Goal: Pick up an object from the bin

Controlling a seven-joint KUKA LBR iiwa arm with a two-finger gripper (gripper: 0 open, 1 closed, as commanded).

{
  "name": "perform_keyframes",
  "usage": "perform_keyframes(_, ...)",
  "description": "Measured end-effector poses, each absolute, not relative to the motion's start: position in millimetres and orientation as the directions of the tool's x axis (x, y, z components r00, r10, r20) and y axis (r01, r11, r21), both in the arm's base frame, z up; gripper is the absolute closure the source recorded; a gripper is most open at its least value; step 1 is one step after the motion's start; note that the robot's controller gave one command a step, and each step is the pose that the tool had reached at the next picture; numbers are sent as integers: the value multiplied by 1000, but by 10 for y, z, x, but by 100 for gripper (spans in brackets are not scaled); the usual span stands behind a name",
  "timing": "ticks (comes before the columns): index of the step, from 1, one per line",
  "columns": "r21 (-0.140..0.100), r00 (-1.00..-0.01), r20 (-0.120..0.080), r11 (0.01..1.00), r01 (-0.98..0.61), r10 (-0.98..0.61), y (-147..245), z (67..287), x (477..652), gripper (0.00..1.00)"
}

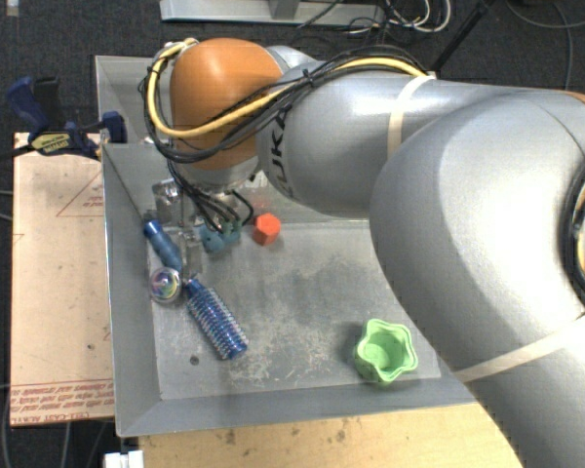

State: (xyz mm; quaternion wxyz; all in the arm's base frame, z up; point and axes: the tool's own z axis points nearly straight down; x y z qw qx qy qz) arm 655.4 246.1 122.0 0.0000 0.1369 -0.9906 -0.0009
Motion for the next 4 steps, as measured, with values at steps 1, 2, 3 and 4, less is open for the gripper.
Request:
perform_keyframes(1,4,-971,-3,971,-240,-240,2344,690,6318,0)
perform_keyframes(2,2,-975,1,975,-222,-222,2126,1206,5595,0)
perform_keyframes(3,-2,-932,1,932,-363,-363,1186,1388,5397,0)
perform_keyframes(4,2,-964,-4,964,-265,-265,1506,748,4990,0)
